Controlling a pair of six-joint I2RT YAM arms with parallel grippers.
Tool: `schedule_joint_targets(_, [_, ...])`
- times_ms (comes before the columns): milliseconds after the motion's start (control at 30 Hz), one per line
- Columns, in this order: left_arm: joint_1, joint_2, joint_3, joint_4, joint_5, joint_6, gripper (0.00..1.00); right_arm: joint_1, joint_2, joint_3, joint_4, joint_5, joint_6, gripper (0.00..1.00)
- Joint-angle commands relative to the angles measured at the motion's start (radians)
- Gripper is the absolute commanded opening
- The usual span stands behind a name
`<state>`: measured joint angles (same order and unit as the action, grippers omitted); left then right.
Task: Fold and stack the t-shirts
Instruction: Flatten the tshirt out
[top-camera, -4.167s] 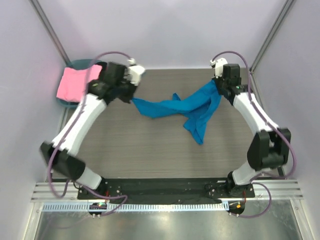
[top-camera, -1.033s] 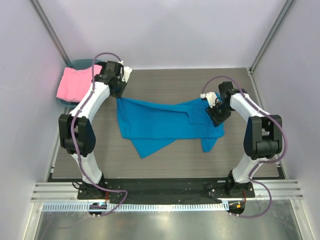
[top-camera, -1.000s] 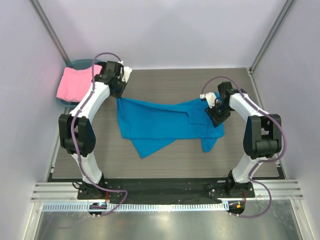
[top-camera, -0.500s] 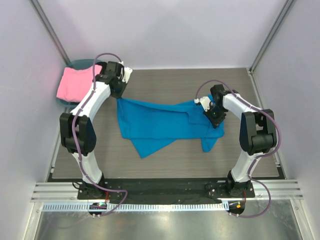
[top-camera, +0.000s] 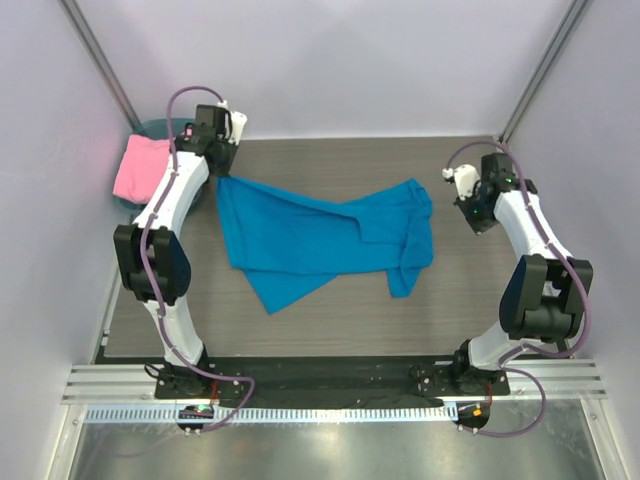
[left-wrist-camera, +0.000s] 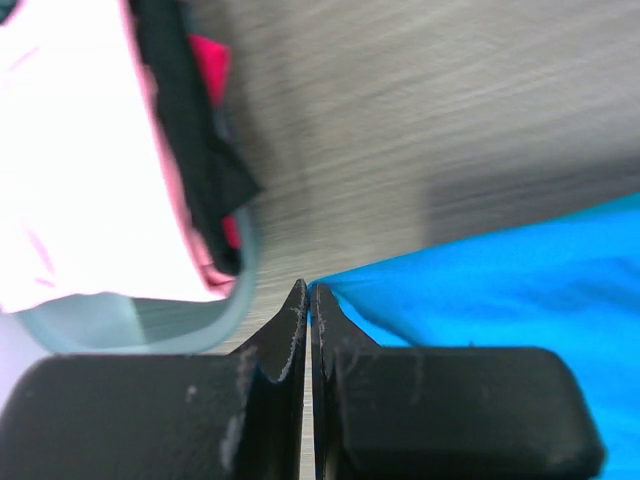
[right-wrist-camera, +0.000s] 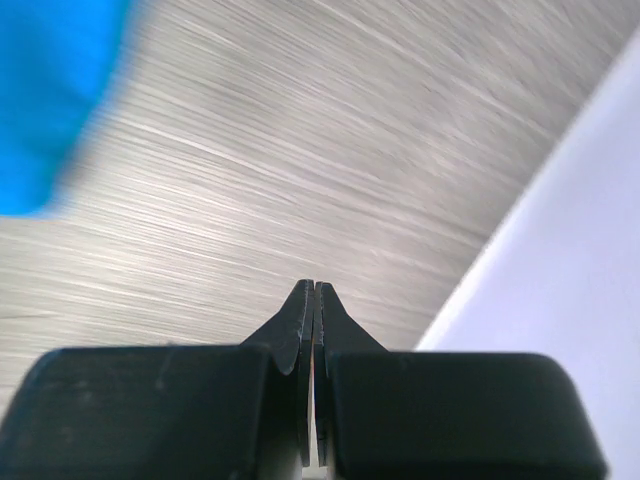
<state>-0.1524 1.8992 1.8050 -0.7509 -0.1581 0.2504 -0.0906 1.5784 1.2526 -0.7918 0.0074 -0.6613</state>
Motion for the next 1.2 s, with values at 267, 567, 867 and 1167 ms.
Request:
schedule_joint_targets(267, [-0.007,-0.006,0.048,0.018,0.003,0.015,0.00,0.061,-0.015,0.054,-0.007,-0.081,0.016,0.35])
schedule_joint_targets(567, [-0.039,-0.025,0.004,0.019,0.002,0.012,0.00,0.319,0.132,0.191,-0.067,-0.162,0.025,0.43])
schedule_joint_targets(867, [-0.041,-0.038,-0.021,0.021,-0.004,0.013,0.00,0.339,0.344,0.332,-0.176,-0.142,0.038,0.52])
schedule_joint_targets(1167, [-0.042,-0.025,-0.019,0.022,-0.004,0.013,0.00,0.344,0.376,0.318,-0.237,-0.193,0.038,0.55])
